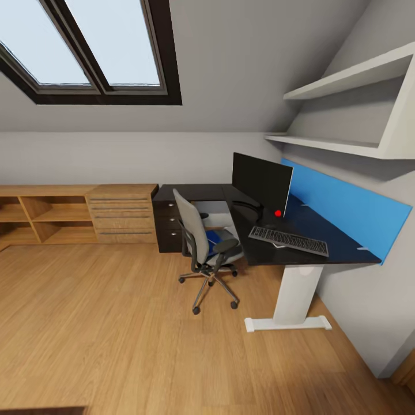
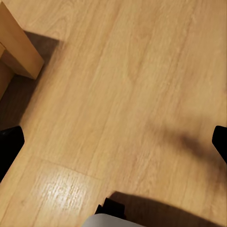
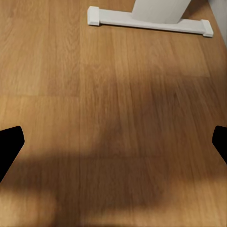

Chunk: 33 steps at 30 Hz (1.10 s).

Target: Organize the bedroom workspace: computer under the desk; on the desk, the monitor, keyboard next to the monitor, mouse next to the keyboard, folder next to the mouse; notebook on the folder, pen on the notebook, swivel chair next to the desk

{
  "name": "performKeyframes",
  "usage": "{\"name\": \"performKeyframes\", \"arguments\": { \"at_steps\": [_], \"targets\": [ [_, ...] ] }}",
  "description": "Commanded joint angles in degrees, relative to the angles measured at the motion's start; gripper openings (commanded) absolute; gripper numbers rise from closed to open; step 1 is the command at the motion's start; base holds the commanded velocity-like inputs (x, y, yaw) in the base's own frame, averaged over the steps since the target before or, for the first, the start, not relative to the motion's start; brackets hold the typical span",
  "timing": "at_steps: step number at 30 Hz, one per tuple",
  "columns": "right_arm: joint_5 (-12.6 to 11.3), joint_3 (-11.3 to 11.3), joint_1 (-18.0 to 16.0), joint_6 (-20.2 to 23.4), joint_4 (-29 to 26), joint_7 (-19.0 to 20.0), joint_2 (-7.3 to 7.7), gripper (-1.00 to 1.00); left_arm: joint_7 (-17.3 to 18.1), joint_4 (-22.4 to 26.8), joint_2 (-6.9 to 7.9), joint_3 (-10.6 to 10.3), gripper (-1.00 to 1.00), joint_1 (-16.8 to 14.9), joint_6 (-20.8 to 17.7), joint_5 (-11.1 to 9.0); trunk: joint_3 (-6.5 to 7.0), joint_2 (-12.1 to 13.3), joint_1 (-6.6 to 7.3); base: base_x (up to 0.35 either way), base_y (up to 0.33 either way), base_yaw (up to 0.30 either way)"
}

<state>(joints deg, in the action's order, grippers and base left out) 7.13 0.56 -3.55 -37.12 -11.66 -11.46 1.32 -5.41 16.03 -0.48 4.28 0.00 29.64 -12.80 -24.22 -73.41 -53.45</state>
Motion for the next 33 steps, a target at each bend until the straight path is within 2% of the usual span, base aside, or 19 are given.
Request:
{"name": "performKeyframes", "arguments": {
  "at_steps": [1,21,33],
  "targets": [
    [0.61,0.06,-0.02,-0.06,0.05,-0.44,0.0,1.0,-0.03,0.06,-0.05,0.34,1.0,0.0,0.07,0.32,-0.24,-0.45,-0.23,0.0,0.0,0.0],
    [0.61,-0.03,-0.03,0.03,0.06,-0.4,-0.26,1.0,-0.03,0.06,-0.05,0.35,1.0,0.0,-0.02,0.32,-3.83,-8.47,-4.62,0.0,0.0,-0.002],
    [0.61,-0.03,-0.04,0.03,0.06,-0.4,-0.27,1.0,-0.03,0.06,-0.05,0.36,1.0,-0.02,-0.02,0.33,-6.06,-13.28,-7.26,0.0,0.0,-0.193]
  ]
}}
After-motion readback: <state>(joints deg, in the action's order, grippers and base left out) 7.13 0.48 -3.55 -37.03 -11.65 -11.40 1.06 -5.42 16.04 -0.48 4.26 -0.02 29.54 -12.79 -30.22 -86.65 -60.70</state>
